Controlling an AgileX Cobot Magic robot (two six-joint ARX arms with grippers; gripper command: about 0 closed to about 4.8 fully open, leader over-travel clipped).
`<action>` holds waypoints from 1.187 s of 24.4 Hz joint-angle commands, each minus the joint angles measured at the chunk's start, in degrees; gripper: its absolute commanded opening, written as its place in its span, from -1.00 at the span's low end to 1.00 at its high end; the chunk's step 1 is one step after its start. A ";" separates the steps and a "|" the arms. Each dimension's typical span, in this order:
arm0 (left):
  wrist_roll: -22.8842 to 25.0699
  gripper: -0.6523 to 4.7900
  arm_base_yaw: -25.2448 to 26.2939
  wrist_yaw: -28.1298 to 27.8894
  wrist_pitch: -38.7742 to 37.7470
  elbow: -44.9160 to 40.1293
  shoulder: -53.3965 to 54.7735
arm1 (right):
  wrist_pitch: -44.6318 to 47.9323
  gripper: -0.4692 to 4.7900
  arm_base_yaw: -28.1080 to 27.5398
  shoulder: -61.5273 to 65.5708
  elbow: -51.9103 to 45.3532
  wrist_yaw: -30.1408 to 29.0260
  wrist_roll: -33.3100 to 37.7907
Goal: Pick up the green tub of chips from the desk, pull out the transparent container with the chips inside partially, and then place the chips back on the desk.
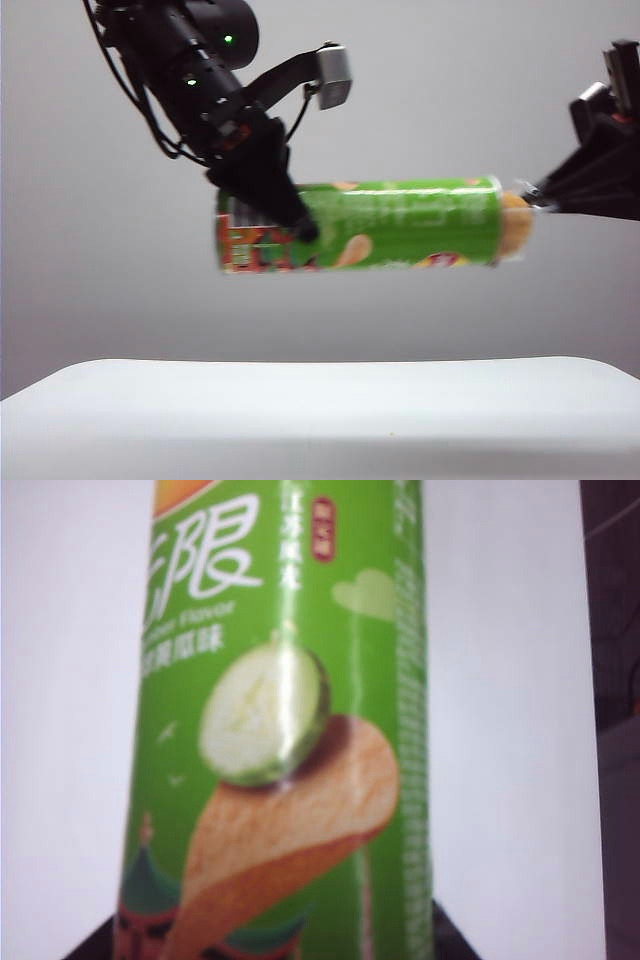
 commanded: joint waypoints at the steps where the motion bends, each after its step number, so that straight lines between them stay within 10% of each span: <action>1: 1.49 0.30 0.04 0.96 -3.74 -0.22 -1.11 | 1.97 -0.85 -0.66 -0.15 0.28 3.39 -0.98; 11: -0.70 0.23 0.07 1.18 -0.31 -0.09 -1.22 | 1.33 -0.82 -0.59 -0.15 0.28 1.88 -0.96; 15: -1.09 0.21 0.17 0.83 0.96 -0.09 -1.20 | 2.08 0.16 -0.59 -0.17 0.33 1.51 -0.96; 21: -0.87 0.11 0.77 -5.33 0.92 -0.11 -1.11 | 3.65 0.95 -1.62 -0.63 2.29 -3.32 -0.96; 29: -1.36 0.12 4.13 -5.60 0.33 -0.44 -1.03 | 0.22 0.75 -2.12 -2.56 3.52 0.57 -4.24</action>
